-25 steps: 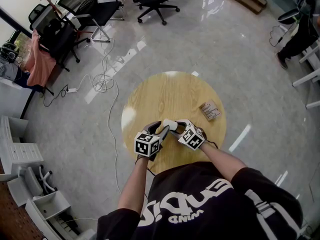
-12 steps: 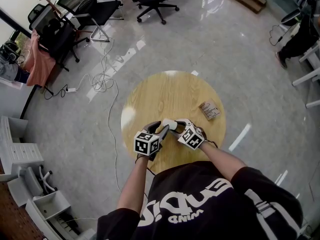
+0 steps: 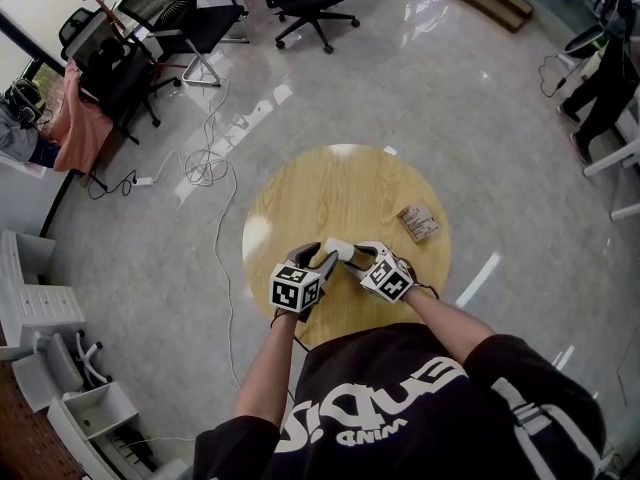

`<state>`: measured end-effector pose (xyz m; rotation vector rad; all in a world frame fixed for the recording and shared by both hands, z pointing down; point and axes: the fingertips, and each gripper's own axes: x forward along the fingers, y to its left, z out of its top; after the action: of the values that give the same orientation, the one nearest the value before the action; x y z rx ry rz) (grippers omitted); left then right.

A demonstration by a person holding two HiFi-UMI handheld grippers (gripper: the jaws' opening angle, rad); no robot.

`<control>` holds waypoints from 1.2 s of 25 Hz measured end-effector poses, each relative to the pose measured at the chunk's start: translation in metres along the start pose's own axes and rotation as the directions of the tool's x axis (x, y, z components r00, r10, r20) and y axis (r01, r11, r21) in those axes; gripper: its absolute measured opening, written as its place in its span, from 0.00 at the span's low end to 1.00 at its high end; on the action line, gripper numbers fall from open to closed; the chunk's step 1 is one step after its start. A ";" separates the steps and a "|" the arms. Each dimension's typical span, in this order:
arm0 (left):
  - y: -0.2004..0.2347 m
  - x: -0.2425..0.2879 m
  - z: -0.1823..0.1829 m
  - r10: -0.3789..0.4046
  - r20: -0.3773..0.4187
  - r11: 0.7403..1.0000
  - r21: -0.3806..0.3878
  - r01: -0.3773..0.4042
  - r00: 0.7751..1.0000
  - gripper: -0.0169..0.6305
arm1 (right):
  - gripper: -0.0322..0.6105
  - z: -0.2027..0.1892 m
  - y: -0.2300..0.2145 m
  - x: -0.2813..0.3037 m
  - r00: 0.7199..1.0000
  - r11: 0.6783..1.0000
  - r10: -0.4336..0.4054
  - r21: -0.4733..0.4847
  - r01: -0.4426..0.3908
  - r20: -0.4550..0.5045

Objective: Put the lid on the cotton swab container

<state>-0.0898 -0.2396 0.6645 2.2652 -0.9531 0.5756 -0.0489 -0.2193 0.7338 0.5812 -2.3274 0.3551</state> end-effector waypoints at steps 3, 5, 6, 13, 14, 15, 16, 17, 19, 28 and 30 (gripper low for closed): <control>0.000 0.001 0.002 0.012 -0.002 1.000 0.010 -0.012 1.000 0.31 | 0.36 -0.005 0.000 -0.012 1.000 1.000 -0.011 0.010 0.011 0.017; 0.001 0.001 0.001 0.019 -0.005 1.000 0.012 -0.019 1.000 0.31 | 0.36 -0.007 0.003 -0.019 0.999 1.000 -0.007 0.027 0.006 0.034; 0.001 0.001 0.001 0.024 -0.006 1.000 0.012 -0.024 1.000 0.31 | 0.36 -0.007 0.006 -0.022 0.999 0.999 -0.004 0.032 0.002 0.042; -0.004 -0.008 0.011 0.061 0.033 0.998 0.008 -0.061 0.998 0.31 | 0.36 0.005 0.012 -0.057 0.994 0.999 -0.022 0.045 0.017 0.109; -0.006 -0.011 0.012 0.061 0.042 0.998 0.005 -0.062 0.997 0.31 | 0.36 0.006 0.011 -0.062 0.993 0.998 -0.031 0.049 0.025 0.118; -0.007 -0.014 0.012 0.063 0.049 0.998 0.007 -0.063 0.997 0.31 | 0.36 0.007 0.009 -0.068 0.991 0.998 -0.039 0.057 0.032 0.127; -0.009 -0.017 0.012 0.067 0.056 0.998 0.009 -0.067 0.996 0.31 | 0.36 0.008 0.008 -0.073 0.990 0.997 -0.048 0.068 0.039 0.136; -0.011 -0.021 0.012 0.071 0.064 0.997 0.009 -0.072 0.995 0.31 | 0.36 0.010 0.007 -0.079 0.988 0.996 -0.057 0.081 0.046 0.146; -0.015 -0.031 0.012 0.084 0.087 0.996 0.006 -0.085 0.993 0.31 | 0.36 0.014 0.005 -0.091 0.982 0.992 -0.080 0.113 0.061 0.172; -0.043 -0.102 0.007 0.158 0.200 0.986 0.012 -0.164 0.967 0.31 | 0.36 0.034 -0.002 -0.163 0.943 0.962 -0.169 0.255 0.095 0.286; -0.050 -0.125 0.007 0.179 0.235 0.984 -0.022 -0.179 0.955 0.31 | 0.36 0.041 -0.002 -0.185 0.931 0.956 -0.190 0.274 0.103 0.311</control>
<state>-0.1322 -0.1563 0.5675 2.2975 -1.2856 0.3848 0.0494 -0.1804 0.5772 1.0062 -2.5582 0.5224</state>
